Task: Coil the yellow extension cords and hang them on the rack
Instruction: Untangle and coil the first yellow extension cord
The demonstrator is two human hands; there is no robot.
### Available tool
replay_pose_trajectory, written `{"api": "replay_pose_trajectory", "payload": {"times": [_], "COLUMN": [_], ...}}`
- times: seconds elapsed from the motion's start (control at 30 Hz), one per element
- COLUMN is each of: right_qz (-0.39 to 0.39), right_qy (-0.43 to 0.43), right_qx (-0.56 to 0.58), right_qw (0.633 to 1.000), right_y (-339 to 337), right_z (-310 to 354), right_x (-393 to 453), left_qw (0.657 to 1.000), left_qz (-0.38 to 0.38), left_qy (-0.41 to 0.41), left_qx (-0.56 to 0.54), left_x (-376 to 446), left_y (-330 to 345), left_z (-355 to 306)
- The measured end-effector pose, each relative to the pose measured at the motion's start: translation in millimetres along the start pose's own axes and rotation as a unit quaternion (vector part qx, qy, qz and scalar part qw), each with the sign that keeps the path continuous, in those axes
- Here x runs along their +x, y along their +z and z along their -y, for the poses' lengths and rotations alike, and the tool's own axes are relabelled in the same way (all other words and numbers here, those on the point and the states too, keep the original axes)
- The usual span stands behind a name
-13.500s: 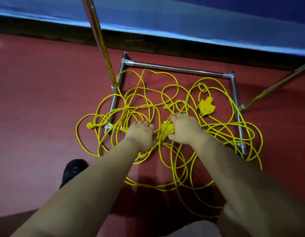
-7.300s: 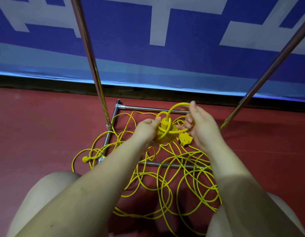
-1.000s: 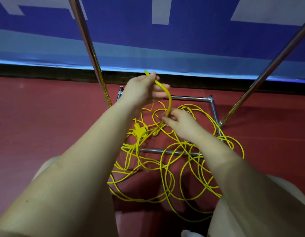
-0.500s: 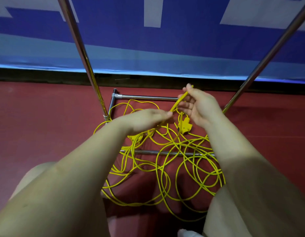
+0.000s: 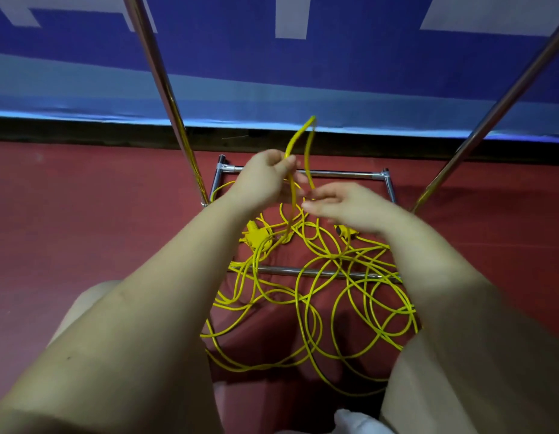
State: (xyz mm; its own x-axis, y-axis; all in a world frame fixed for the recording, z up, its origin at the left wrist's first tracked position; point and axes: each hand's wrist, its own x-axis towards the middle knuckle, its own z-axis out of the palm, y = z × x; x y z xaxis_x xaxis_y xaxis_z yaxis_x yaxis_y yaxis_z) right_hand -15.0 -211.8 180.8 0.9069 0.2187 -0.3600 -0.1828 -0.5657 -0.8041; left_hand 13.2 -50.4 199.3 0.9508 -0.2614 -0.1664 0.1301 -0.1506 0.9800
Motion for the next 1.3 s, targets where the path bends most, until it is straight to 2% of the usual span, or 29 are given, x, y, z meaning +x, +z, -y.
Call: {"api": "replay_pose_trajectory", "payload": {"times": [0.1, 0.17, 0.23, 0.33, 0.4, 0.47, 0.5, 0.57, 0.63, 0.67, 0.73, 0.8, 0.83, 0.9, 0.93, 1.0, 1.07, 1.2, 1.27, 1.3], "right_qz": [0.014, 0.001, -0.005, -0.035, -0.088, -0.142, -0.161, -0.181, -0.188, -0.19, -0.181, -0.151, -0.136, -0.098, -0.068, 0.005, 0.03, -0.005, -0.009, -0.024], "right_qy": [-0.027, -0.041, -0.042, -0.02, -0.027, -0.028, -0.02, -0.003, -0.002, -0.009, -0.034, -0.051, -0.046, -0.023, -0.015, -0.005, -0.017, -0.02, -0.013, -0.016], "right_qx": [-0.101, -0.121, -0.084, 0.067, 0.182, 0.305, 0.364, 0.45, 0.488, 0.499, 0.516, 0.492, 0.44, 0.233, 0.114, -0.039, -0.061, -0.032, 0.015, 0.044], "right_qw": [0.994, 0.992, 0.996, 0.997, 0.979, 0.941, 0.917, 0.874, 0.853, 0.846, 0.837, 0.856, 0.887, 0.967, 0.991, 0.999, 0.998, 0.999, 1.0, 0.999], "right_y": [19, 25, 24, 11, -3, -17, -25, -35, -42, -44, -46, -44, -40, -29, -22, -9, 1, 10, 7, 3], "right_z": [-4, -4, -5, 2, 8, 11, 11, 10, 10, 11, 13, 16, 16, 10, 7, 4, 3, 3, 7, 11], "right_x": [2, 1, 2, -1, -6, -8, -8, -8, -8, -8, -7, -8, -9, -11, -13, -15, -13, -6, -7, -8], "left_qw": [0.991, 0.978, 0.965, 0.956, 0.98, 0.994, 0.986, 0.942, 0.906, 0.904, 0.924, 0.964, 0.981, 0.997, 0.996, 0.988, 0.976, 0.948, 0.958, 0.973], "left_qz": [-0.008, -0.022, -0.042, -0.038, 0.007, 0.092, 0.146, 0.237, 0.255, 0.24, 0.201, 0.162, 0.134, 0.078, 0.055, 0.021, -0.006, -0.01, 0.006, 0.018], "left_qy": [-0.01, -0.01, 0.003, 0.006, -0.016, -0.04, -0.042, -0.034, -0.016, -0.003, 0.014, 0.012, 0.009, -0.004, -0.01, -0.023, -0.039, -0.062, -0.06, -0.051], "left_qx": [-0.13, -0.206, -0.257, -0.292, -0.196, -0.03, 0.063, 0.236, 0.336, 0.353, 0.325, 0.211, 0.138, -0.007, -0.067, -0.151, -0.214, -0.311, -0.279, -0.223], "left_x": [0, 2, 5, 11, 11, 5, 0, -8, -8, -5, -1, 1, 1, 3, 4, 8, 10, 11, 11, 11], "left_y": [0, -1, -7, -14, -12, -4, 0, 8, 14, 16, 18, 19, 18, 15, 13, 9, 6, 5, 6, 6], "left_z": [-16, -25, -30, -29, -22, -13, -10, -4, 7, 12, 19, 17, 13, 4, 1, -2, -4, -10, -9, -6]}}
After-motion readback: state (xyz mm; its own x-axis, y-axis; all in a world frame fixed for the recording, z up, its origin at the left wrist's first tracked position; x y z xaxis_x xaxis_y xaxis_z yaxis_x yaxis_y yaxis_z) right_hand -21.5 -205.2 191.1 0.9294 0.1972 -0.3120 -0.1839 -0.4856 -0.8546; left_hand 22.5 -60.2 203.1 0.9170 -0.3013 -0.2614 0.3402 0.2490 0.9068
